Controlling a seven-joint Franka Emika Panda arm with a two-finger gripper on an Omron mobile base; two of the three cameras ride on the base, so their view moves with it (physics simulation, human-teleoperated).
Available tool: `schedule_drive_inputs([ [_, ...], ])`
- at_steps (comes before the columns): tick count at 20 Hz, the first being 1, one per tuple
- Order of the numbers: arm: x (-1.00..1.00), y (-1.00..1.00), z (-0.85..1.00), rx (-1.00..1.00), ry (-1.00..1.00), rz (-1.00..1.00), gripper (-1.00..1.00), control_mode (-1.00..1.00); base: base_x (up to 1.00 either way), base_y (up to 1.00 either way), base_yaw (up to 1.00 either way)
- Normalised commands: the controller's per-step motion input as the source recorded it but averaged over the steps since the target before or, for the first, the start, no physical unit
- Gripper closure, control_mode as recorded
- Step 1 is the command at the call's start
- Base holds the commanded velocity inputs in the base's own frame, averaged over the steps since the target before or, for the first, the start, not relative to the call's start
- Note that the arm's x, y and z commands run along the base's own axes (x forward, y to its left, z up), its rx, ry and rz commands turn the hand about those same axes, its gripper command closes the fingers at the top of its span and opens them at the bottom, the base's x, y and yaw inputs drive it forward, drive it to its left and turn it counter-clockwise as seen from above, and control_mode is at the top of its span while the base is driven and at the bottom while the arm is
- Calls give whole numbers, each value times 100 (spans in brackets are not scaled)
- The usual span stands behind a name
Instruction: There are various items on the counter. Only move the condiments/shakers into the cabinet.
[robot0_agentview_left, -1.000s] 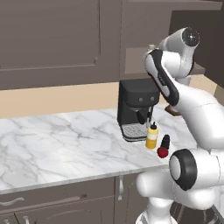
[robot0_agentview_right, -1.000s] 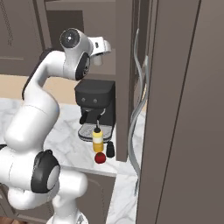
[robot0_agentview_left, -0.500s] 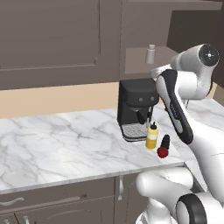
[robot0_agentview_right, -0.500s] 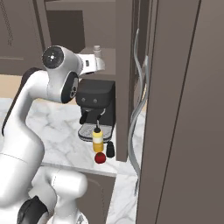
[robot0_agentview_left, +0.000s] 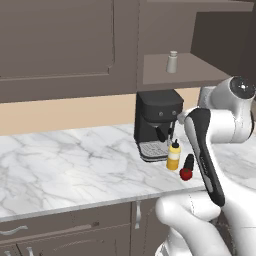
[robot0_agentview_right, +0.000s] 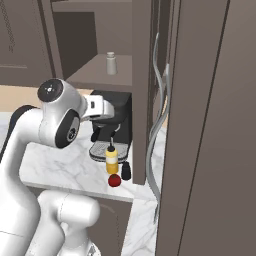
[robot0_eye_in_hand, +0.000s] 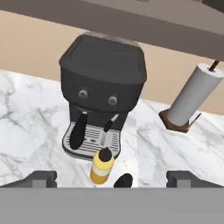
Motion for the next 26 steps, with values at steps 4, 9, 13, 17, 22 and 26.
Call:
schedule_drive_inputs([
  [4,-39,0,-96,0,26,0,-100,-100,0,0,0],
  [9,-26,0,-96,0,19,-1,-100,-100,0,0,0],
  [13,-2,0,-69,0,3,-8,-100,-100,0,0,0],
  [17,5,0,-43,0,0,-6,-100,-100,0,0,0],
  [22,8,0,-21,0,-3,0,-100,-100,0,0,0],
  [26,19,0,-29,0,-2,0,-100,-100,0,0,0],
])
